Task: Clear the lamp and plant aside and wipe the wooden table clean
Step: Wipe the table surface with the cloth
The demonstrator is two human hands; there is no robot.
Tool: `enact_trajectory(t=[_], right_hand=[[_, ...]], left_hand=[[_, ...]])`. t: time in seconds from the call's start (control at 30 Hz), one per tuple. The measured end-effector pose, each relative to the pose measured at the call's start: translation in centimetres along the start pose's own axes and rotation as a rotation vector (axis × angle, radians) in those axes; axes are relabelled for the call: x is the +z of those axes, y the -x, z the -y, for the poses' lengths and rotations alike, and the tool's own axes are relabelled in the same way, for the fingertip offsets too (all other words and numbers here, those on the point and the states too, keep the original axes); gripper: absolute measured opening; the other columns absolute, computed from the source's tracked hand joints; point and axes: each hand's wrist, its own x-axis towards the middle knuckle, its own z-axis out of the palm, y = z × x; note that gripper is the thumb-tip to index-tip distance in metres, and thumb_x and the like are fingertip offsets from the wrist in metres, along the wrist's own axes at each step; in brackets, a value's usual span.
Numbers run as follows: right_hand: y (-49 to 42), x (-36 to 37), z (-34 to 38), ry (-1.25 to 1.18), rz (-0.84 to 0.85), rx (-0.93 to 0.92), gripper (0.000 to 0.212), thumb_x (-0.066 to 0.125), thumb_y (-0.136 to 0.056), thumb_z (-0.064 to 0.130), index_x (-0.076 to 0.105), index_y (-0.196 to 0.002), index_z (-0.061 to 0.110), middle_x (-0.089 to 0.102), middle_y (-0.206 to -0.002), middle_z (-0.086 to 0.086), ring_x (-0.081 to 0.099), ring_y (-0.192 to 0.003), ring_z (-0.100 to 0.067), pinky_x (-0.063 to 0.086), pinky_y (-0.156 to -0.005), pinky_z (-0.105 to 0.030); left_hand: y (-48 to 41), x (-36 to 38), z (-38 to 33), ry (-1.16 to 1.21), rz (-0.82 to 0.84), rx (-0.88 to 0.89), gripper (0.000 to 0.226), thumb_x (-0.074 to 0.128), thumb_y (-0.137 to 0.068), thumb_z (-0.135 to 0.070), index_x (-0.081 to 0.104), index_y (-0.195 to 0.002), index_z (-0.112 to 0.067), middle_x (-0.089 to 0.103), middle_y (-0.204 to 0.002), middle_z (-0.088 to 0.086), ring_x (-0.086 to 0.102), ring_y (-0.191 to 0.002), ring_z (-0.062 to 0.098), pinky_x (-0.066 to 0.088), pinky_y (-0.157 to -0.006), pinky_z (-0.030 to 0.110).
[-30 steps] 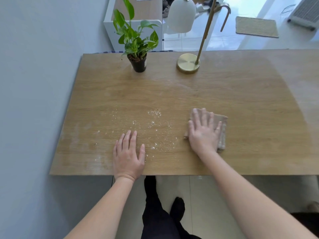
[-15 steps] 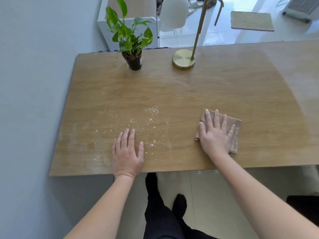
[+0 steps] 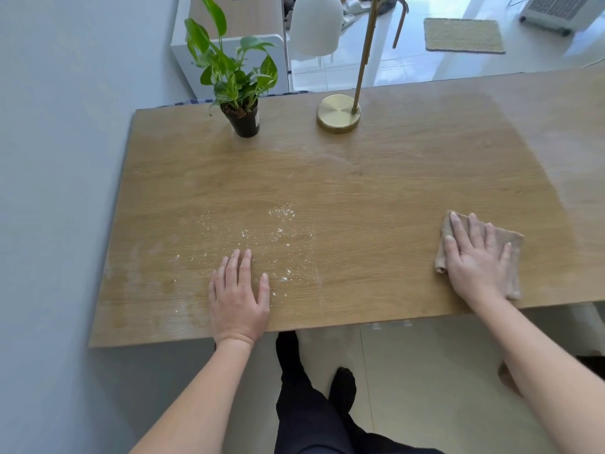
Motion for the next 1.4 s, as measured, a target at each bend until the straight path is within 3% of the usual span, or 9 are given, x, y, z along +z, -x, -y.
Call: enact_trajectory(t=[0.07, 0.3, 0.53, 0.7, 0.8, 0.9, 1.07, 1.27, 1.4], right_hand=[[-0.1, 0.9, 2.6, -0.004, -0.010, 0.038, 0.063, 0.001, -0.103, 0.068, -0.003, -0.164, 0.055, -0.008, -0.177, 0.015, -0.008, -0.165, -0.017, -0.009, -0.131, -0.055], [5.5, 0.6, -2.5, 0.118, 0.145, -0.386, 0.058, 0.005, -0.104, 0.072, -0.001, -0.161, 0.064, -0.003, -0.174, 0.027, -0.015, -0.161, -0.001, -0.009, -0.132, -0.042], [-2.3, 1.2, 5.8, -0.010, -0.019, 0.056, 0.058, 0.010, -0.109, 0.063, -0.001, -0.165, 0.054, -0.006, -0.178, 0.014, -0.007, -0.165, -0.019, -0.008, -0.130, -0.058], [4.3, 3.0, 7.3, 0.079, 0.115, -0.407, 0.055, 0.005, -0.108, 0.067, -0.006, -0.162, 0.062, -0.010, -0.174, 0.025, -0.016, -0.163, -0.009, -0.012, -0.132, -0.049], [5.9, 1.1, 2.2, 0.126, 0.167, -0.489, 0.058, 0.010, -0.104, 0.073, -0.001, -0.160, 0.065, -0.001, -0.174, 0.028, -0.013, -0.161, 0.001, -0.005, -0.133, -0.044], [0.8, -1.0, 1.1, 0.146, 0.124, -0.379, 0.060, 0.009, -0.102, 0.076, -0.001, -0.160, 0.065, -0.001, -0.175, 0.025, -0.010, -0.163, -0.004, -0.005, -0.133, -0.044], [-5.8, 0.4, 11.4, 0.022, 0.030, -0.051, 0.059, 0.012, -0.108, 0.061, 0.004, -0.166, 0.054, -0.003, -0.178, 0.017, -0.007, -0.165, -0.019, -0.008, -0.130, -0.056], [3.0, 4.2, 15.0, 0.108, 0.159, -0.591, 0.053, 0.009, -0.112, 0.062, -0.003, -0.163, 0.060, -0.008, -0.173, 0.025, -0.013, -0.163, -0.011, -0.012, -0.132, -0.050], [2.4, 2.3, 8.5, 0.141, 0.178, -0.599, 0.052, 0.006, -0.110, 0.063, -0.001, -0.162, 0.063, -0.004, -0.174, 0.027, -0.010, -0.163, -0.005, -0.008, -0.133, -0.046]], left_hand=[[0.1, 0.0, 0.0, 0.003, 0.001, 0.001, 0.066, 0.029, -0.109, -0.057, 0.038, -0.165, -0.023, 0.036, -0.172, 0.003, 0.026, -0.161, 0.025, 0.023, -0.131, 0.053], [0.1, -0.2, -0.2, 0.005, 0.008, -0.004, 0.067, 0.027, -0.109, -0.057, 0.038, -0.165, -0.023, 0.035, -0.172, 0.002, 0.025, -0.162, 0.024, 0.023, -0.131, 0.052], [-0.1, -0.1, 0.0, -0.005, 0.024, -0.001, 0.067, 0.025, -0.109, -0.059, 0.036, -0.166, -0.025, 0.033, -0.174, -0.001, 0.022, -0.163, 0.022, 0.018, -0.133, 0.049], [0.0, -0.3, -0.1, 0.003, 0.023, -0.004, 0.067, 0.026, -0.109, -0.058, 0.037, -0.166, -0.025, 0.033, -0.174, -0.002, 0.022, -0.163, 0.022, 0.019, -0.133, 0.050], [-0.2, -0.4, -0.2, -0.007, 0.010, -0.004, 0.066, 0.028, -0.109, -0.057, 0.038, -0.165, -0.024, 0.035, -0.173, -0.001, 0.023, -0.163, 0.022, 0.018, -0.133, 0.048], [-0.2, -0.3, -0.2, -0.013, 0.019, -0.007, 0.065, 0.029, -0.109, -0.057, 0.037, -0.166, -0.025, 0.034, -0.173, -0.002, 0.022, -0.163, 0.021, 0.016, -0.134, 0.045], [-0.1, -0.2, 0.1, -0.019, 0.011, -0.005, 0.065, 0.030, -0.110, -0.057, 0.037, -0.166, -0.025, 0.034, -0.173, -0.002, 0.022, -0.163, 0.021, 0.014, -0.134, 0.044], [0.0, -0.2, 0.1, -0.022, 0.014, -0.006, 0.065, 0.029, -0.110, -0.057, 0.036, -0.166, -0.025, 0.033, -0.174, -0.002, 0.022, -0.163, 0.020, 0.014, -0.134, 0.045], [-0.1, -0.1, 0.2, -0.026, 0.010, -0.005, 0.064, 0.030, -0.110, -0.056, 0.036, -0.166, -0.025, 0.033, -0.174, -0.002, 0.021, -0.163, 0.020, 0.012, -0.135, 0.044]])
